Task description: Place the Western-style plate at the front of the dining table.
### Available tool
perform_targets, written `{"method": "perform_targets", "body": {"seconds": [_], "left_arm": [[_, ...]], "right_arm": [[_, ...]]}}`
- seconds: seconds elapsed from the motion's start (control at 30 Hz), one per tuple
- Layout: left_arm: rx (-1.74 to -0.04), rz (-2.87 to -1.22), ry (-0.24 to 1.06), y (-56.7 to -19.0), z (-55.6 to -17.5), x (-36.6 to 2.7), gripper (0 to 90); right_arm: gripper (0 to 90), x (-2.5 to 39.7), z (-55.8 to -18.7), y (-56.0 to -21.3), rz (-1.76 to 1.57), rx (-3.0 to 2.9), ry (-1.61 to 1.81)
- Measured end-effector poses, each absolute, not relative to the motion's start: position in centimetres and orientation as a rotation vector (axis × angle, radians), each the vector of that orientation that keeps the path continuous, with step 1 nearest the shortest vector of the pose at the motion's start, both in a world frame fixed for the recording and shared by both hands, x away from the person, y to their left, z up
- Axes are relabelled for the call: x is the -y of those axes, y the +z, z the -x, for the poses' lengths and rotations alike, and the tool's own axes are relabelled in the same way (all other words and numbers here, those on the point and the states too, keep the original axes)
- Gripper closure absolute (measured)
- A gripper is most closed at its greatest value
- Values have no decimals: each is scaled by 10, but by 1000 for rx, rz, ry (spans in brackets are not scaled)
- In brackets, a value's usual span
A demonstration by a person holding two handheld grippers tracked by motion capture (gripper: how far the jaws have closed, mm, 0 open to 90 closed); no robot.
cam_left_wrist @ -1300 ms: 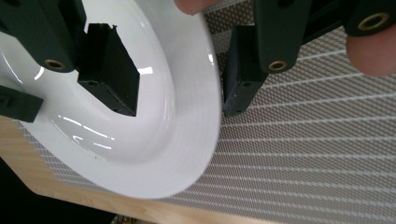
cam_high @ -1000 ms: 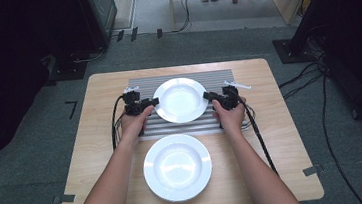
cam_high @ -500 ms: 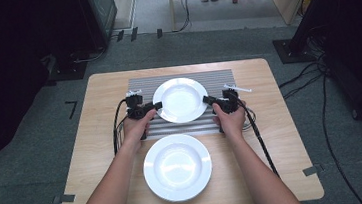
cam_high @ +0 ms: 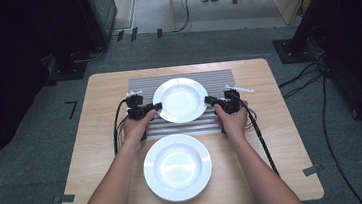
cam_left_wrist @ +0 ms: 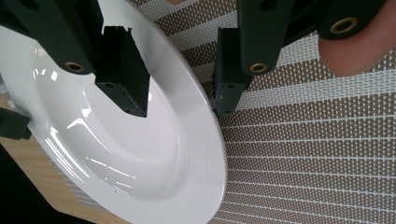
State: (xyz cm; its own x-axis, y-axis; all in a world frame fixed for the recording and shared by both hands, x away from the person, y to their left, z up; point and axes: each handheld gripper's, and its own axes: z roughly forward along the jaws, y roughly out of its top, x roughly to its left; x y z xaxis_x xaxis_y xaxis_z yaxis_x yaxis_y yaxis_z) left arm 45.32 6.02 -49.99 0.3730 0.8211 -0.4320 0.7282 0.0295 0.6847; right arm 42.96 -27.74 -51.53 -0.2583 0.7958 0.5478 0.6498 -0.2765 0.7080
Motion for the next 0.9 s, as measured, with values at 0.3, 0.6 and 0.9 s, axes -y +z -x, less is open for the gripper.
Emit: {"method": "perform_targets", "body": {"seconds": [0.3,0.6,0.9], "left_arm": [[-1339,-1735,195,-484,-432,-75,367],[-1325,-1765,219,-472,-401,-94,199],[-1309,-1783,326,-466,-368,-112,171]], "right_arm": [[438,293,-409,-496,-1689,-1865,1392],[320,325,-375,-486,-1616,-1965,1419],[275,342,-350,-485,-1547,-2023,1355]]}}
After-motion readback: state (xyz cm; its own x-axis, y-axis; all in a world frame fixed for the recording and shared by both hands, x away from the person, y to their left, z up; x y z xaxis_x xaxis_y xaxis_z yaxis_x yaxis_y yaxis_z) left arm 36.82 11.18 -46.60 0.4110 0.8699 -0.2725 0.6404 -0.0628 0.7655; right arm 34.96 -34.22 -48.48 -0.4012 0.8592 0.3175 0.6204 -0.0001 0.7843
